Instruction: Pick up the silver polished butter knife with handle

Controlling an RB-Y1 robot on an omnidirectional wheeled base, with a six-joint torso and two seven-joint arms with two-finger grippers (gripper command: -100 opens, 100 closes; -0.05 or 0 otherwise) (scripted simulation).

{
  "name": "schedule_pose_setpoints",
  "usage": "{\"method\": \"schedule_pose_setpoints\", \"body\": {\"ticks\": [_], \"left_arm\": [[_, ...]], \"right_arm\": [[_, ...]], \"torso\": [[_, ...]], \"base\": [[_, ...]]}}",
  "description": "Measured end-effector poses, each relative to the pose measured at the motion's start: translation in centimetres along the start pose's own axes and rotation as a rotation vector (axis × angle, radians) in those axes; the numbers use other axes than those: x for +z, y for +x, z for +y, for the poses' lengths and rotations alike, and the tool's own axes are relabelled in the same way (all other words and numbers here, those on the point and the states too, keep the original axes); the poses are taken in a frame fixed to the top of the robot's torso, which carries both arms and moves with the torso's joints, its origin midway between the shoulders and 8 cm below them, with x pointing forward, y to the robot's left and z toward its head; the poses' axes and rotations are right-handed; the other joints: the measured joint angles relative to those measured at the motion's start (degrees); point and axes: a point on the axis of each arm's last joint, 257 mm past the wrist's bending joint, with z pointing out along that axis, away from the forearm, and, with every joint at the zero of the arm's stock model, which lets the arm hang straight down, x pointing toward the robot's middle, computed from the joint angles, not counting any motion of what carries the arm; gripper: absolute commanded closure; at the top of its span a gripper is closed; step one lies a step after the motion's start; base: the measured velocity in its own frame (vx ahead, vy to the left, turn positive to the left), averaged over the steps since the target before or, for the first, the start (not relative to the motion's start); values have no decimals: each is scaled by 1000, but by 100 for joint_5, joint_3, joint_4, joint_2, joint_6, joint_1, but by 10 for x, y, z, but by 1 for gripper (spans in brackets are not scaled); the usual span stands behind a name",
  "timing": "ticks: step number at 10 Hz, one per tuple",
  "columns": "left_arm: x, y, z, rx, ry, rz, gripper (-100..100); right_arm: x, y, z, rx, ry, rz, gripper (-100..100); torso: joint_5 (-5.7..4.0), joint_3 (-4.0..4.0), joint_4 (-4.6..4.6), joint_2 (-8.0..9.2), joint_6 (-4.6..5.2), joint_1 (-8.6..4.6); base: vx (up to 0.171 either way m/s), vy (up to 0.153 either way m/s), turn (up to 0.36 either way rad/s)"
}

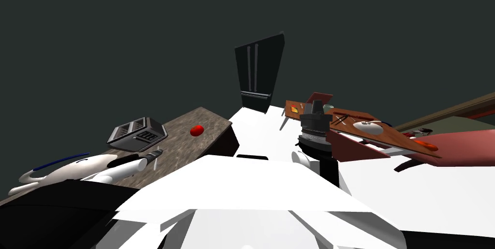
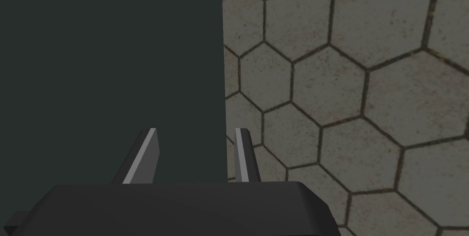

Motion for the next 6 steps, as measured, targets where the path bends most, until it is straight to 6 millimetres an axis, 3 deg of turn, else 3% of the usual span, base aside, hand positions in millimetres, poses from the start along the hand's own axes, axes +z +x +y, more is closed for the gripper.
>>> {"method": "schedule_pose_setpoints", "body": {"ticks": [5, 6], "left_arm": [[-1, -12, -4, -31, 5, -23, 100], [-6, -22, -5, -18, 9, -31, 100]], "right_arm": [[0, 0, 0, 0, 0, 0, 0], [0, 0, 0, 0, 0, 0, 0]], "torso": [[0, 0, 1, -1, -4, 6], [-9, 2, 3, 1, -7, -6]], "base": [[1, -6, 9], [6, -26, 41]]}}
